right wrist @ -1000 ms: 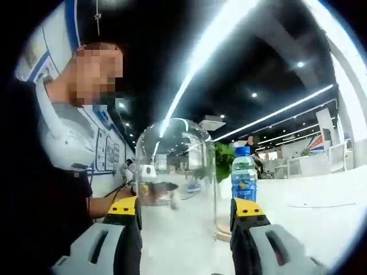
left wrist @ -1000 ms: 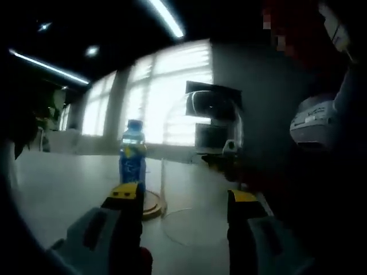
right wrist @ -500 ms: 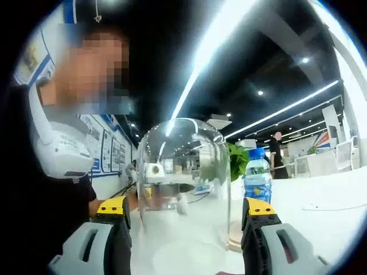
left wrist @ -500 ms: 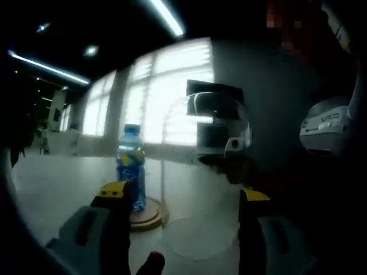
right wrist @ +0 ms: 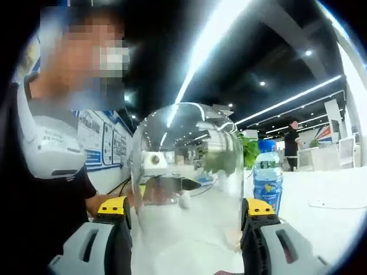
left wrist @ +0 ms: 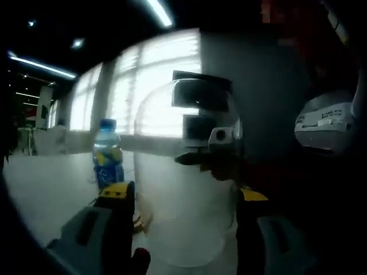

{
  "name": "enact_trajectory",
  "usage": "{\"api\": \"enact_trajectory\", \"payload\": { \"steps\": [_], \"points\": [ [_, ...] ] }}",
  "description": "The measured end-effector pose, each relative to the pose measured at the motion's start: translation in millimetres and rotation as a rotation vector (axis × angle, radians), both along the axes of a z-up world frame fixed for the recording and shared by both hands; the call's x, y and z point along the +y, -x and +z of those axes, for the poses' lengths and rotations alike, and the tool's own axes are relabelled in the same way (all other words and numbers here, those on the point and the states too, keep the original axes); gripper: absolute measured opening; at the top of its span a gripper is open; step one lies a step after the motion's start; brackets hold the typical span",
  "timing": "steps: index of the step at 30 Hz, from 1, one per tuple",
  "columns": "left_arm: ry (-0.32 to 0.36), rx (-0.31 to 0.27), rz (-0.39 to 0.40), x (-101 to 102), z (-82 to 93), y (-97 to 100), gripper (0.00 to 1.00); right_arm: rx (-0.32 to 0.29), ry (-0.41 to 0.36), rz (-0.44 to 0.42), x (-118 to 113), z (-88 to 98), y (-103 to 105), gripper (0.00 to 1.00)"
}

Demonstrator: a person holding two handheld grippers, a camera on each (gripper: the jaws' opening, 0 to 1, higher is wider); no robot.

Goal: Open the cover put in the Mizone put the cover back on

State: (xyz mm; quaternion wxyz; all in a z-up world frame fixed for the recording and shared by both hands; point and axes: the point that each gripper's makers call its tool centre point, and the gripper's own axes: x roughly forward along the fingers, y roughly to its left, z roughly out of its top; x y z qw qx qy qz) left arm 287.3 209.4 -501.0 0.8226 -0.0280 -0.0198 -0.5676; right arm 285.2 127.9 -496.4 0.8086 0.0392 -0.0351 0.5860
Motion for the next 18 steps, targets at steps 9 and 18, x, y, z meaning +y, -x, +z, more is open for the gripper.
{"api": "enact_trajectory", "payload": {
  "steps": [9, 18],
  "points": [
    [-0.042, 0.019, -0.022, -11.7, -6.7, -9.1, 0.69, -0.022, 0.119, 0.048, 11.5, -1.8, -7.1, 0.79],
    [-0.067, 0.026, -0.037, -19.8, -5.7, -18.7, 0.74, -0.031, 0.158, 0.070, 21.4, -6.5, -13.7, 0.84]
  ]
}}
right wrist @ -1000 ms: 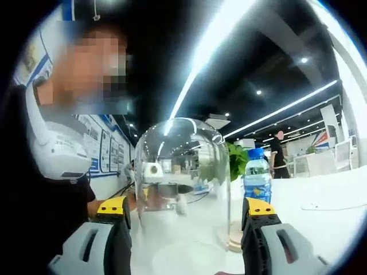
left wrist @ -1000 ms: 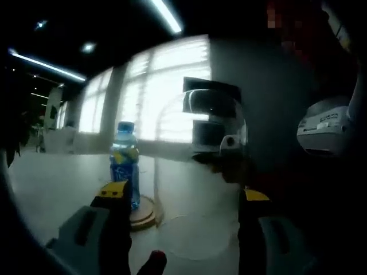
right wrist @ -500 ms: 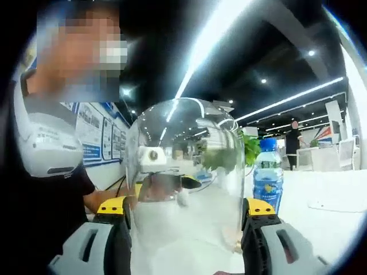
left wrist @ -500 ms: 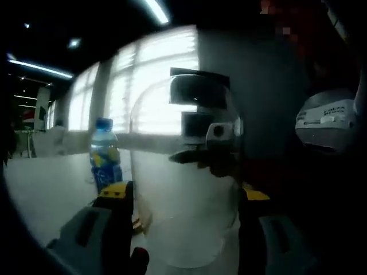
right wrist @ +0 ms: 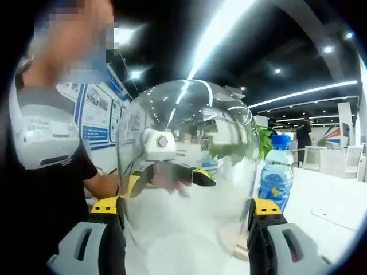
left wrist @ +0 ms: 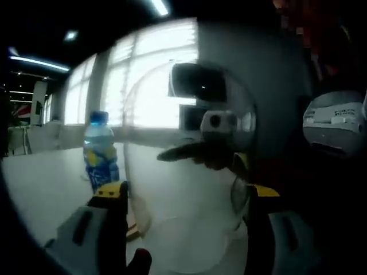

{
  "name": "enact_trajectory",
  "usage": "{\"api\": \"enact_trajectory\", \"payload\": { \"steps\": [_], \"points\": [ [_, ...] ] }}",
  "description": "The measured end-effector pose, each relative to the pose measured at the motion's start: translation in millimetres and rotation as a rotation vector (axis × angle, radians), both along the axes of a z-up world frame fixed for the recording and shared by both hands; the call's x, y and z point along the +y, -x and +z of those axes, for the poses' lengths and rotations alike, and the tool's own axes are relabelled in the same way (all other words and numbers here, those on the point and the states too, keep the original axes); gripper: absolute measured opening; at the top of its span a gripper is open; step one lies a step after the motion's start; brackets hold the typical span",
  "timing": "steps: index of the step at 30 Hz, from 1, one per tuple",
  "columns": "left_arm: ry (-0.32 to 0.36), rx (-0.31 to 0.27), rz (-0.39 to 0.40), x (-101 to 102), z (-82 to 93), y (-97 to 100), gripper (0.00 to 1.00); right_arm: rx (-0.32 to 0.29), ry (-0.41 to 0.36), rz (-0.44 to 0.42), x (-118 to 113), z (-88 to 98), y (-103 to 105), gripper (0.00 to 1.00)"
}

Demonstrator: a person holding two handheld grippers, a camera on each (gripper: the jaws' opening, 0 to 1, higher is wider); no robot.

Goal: Open the cover put in the Mizone put the cover back on

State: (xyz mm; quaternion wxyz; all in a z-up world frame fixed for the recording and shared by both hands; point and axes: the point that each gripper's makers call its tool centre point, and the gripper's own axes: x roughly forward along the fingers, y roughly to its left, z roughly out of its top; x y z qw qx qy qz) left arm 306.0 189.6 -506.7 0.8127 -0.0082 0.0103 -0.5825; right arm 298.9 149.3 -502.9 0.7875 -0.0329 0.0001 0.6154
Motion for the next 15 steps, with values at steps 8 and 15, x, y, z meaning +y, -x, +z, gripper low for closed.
{"api": "enact_trajectory", "payload": {
  "steps": [8, 15],
  "points": [
    [0.034, -0.023, -0.008, 0.6, -0.9, -1.8, 0.74, -0.001, -0.029, 0.010, 2.6, -2.4, -3.1, 0.86],
    [0.066, -0.021, -0.011, -1.4, 0.9, -1.7, 0.77, 0.009, -0.062, 0.010, 5.0, -1.8, -3.8, 0.88]
  ]
}}
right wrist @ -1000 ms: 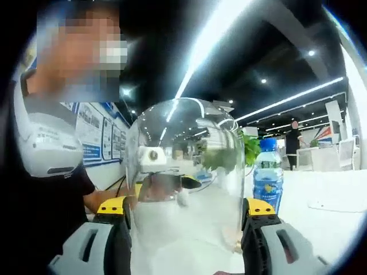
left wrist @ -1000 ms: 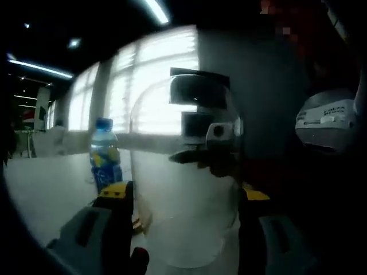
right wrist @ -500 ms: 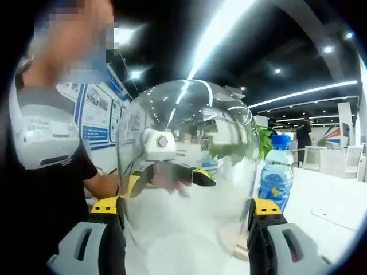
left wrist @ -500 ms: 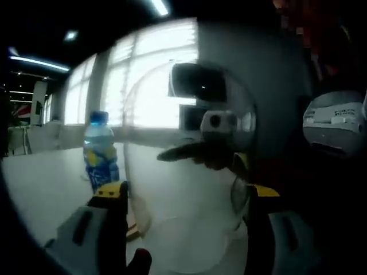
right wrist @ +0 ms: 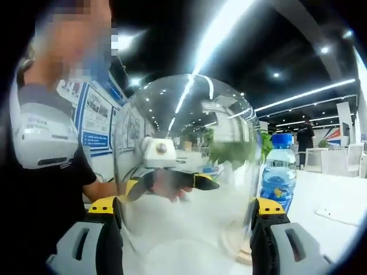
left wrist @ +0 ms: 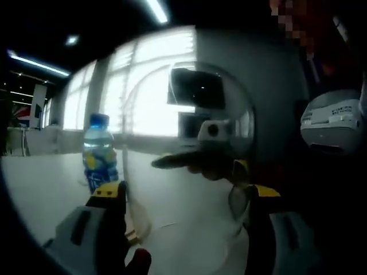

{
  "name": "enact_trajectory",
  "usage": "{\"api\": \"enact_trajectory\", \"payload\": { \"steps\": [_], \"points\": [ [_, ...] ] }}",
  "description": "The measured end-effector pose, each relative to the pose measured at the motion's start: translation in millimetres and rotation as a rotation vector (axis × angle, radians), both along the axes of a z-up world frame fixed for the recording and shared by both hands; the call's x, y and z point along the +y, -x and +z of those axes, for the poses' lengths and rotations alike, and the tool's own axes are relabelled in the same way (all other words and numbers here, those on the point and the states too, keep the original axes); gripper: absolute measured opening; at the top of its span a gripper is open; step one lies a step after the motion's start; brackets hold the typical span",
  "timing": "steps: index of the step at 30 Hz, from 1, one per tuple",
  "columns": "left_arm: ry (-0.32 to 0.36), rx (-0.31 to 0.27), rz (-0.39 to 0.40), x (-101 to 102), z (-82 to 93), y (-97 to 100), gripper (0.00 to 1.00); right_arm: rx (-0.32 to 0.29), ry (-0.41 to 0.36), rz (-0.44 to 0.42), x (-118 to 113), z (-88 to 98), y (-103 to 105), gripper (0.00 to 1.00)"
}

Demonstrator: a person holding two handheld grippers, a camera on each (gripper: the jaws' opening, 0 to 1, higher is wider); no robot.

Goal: Open the cover put in the Mizone put the cover back on

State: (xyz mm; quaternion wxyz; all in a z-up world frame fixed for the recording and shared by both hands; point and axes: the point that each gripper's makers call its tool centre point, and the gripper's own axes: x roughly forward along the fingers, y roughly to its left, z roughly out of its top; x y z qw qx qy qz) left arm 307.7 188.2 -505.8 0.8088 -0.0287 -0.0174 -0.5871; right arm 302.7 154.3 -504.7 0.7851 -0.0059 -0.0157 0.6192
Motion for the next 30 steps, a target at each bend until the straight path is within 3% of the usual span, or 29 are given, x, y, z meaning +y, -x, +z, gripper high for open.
{"api": "enact_trajectory", "payload": {
  "steps": [11, 30],
  "points": [
    [-0.020, -0.015, -0.022, -1.5, -1.5, 3.3, 0.81, 0.029, 0.021, 0.036, 2.0, -1.6, -0.6, 0.89],
    [0.010, -0.010, -0.038, -3.0, -3.1, 12.3, 0.82, 0.014, -0.040, 0.062, 1.7, -3.9, 8.7, 0.89]
  ]
}}
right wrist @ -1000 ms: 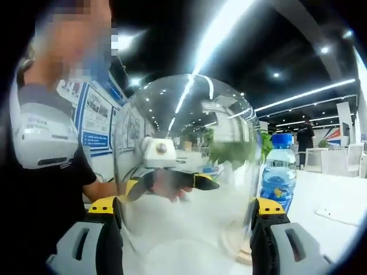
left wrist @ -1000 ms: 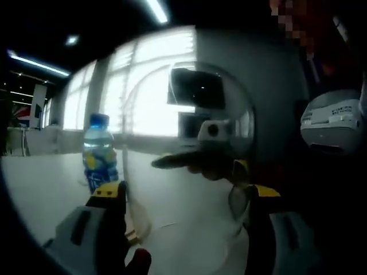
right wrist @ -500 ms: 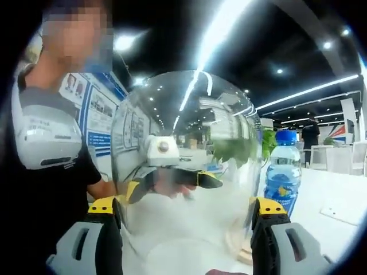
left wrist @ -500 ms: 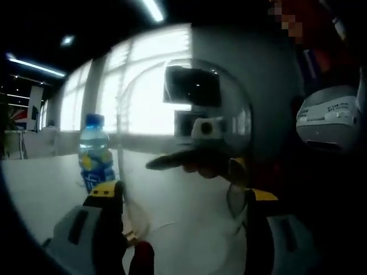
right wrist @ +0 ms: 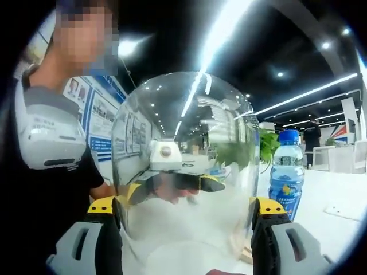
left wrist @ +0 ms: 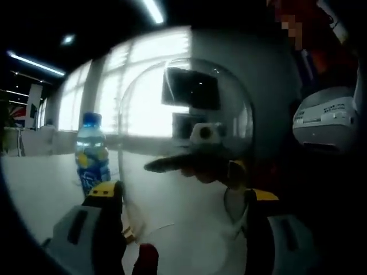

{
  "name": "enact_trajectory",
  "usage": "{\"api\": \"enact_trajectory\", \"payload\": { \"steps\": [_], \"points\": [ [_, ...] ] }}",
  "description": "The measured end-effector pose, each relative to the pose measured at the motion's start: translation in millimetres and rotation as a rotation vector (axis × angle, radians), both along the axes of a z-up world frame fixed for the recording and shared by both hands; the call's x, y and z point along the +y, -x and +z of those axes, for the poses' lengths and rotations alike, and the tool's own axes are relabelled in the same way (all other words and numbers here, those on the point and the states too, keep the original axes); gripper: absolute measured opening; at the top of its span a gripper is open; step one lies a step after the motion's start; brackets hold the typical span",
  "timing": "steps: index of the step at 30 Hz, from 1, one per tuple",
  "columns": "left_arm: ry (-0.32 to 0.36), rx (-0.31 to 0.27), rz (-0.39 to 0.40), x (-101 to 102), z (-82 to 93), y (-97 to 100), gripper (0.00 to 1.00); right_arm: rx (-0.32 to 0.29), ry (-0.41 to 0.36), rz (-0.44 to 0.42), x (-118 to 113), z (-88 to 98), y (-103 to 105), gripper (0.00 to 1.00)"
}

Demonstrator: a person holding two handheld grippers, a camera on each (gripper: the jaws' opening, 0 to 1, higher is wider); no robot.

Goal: Open the cover put in the Mizone put the cover back on

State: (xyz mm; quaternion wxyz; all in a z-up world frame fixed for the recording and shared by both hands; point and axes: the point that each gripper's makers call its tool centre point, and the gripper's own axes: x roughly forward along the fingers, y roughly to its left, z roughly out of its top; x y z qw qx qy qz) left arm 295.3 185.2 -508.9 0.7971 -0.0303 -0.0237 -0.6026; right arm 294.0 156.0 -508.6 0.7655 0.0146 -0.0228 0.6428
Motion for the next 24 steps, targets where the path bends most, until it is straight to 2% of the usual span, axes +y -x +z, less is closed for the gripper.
{"api": "enact_trajectory", "payload": {
  "steps": [11, 24],
  "points": [
    [-0.022, 0.019, 0.012, -2.4, -5.5, -3.2, 0.80, 0.024, 0.011, 0.001, 1.7, -1.6, 0.7, 0.89],
    [-0.002, 0.020, 0.010, -3.1, -3.5, -3.9, 0.82, 0.023, -0.004, 0.009, 3.8, -1.1, 0.1, 0.89]
  ]
}}
